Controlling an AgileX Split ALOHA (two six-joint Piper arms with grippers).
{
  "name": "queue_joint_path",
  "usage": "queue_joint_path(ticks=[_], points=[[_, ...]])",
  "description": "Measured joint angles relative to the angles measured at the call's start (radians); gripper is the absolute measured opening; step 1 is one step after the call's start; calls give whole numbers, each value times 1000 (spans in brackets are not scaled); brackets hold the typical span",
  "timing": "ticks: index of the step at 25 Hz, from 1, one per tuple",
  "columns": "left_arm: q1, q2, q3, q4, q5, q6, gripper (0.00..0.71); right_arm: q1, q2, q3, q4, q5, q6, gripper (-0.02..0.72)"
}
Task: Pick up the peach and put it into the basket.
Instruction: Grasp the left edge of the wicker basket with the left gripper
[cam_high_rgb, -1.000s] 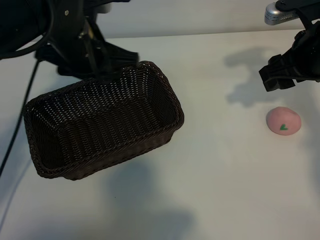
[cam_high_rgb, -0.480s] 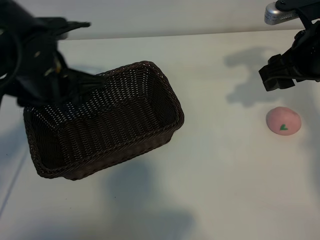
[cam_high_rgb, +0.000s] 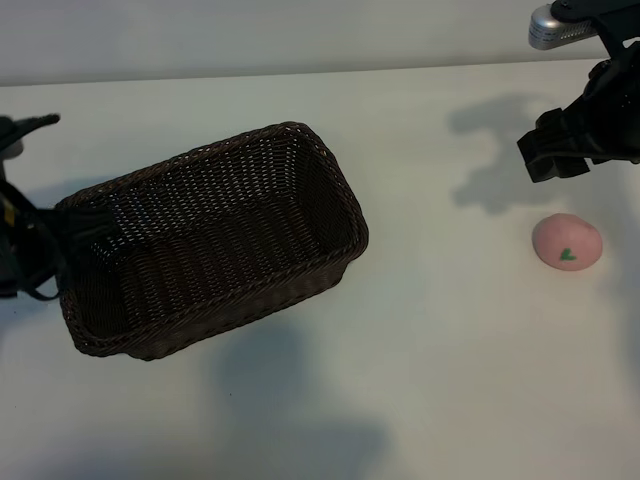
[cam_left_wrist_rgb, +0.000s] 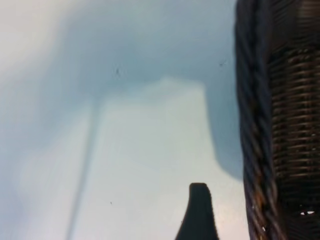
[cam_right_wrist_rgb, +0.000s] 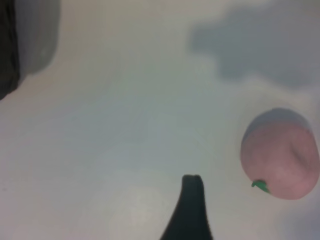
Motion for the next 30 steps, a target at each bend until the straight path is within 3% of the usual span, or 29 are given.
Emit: queue_joint_path(ticks=[4,12,19,30], points=[[34,0,44,-68,-82,21,589,0,0,0,0,0,0,595],[91,45,68,-78,-140,20,589,0,0,0,8,0,0,595],[101,154,68,-124,-253,20,589,0,0,0,8,0,0,595],[101,275,68,-128,-315,20,589,0,0,0,11,0,0,595]])
